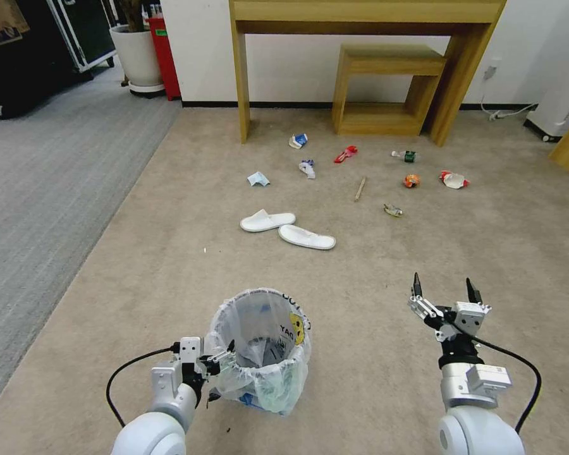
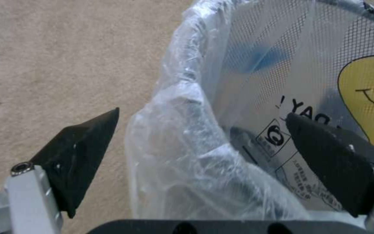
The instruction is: Pick up the trash bin and place the garbage on the floor into it.
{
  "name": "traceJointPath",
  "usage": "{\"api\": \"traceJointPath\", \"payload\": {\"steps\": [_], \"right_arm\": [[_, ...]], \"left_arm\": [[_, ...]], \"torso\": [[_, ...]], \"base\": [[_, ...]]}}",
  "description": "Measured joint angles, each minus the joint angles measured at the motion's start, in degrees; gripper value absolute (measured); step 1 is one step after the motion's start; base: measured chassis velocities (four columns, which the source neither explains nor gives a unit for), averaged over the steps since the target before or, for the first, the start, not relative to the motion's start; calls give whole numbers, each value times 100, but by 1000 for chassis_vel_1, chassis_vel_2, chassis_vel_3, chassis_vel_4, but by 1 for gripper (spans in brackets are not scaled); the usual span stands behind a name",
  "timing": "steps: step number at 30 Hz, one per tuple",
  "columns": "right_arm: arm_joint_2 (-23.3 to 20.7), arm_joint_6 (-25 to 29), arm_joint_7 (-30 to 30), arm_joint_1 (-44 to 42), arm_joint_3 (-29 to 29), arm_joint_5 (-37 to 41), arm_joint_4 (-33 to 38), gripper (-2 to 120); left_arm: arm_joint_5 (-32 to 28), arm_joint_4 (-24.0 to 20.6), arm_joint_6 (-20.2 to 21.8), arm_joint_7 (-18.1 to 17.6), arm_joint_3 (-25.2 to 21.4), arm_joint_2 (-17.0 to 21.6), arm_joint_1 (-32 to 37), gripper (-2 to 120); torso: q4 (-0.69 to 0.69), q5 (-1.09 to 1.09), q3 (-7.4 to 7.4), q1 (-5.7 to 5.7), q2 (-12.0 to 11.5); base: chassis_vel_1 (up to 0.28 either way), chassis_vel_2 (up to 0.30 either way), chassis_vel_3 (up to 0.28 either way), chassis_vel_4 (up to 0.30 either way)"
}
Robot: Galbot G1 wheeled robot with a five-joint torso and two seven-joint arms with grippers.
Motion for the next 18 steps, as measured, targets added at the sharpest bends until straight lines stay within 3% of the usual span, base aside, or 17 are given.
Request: {"api": "traceJointPath", "payload": {"steps": [18], "right_arm": [[16, 66, 10, -74, 87, -34, -6, 100]], "left_arm": [[-439, 554, 55, -229, 479, 16, -695, 97]], "torso": [[0, 0, 0, 0, 0]], "base": [[0, 0, 0, 0]]}}
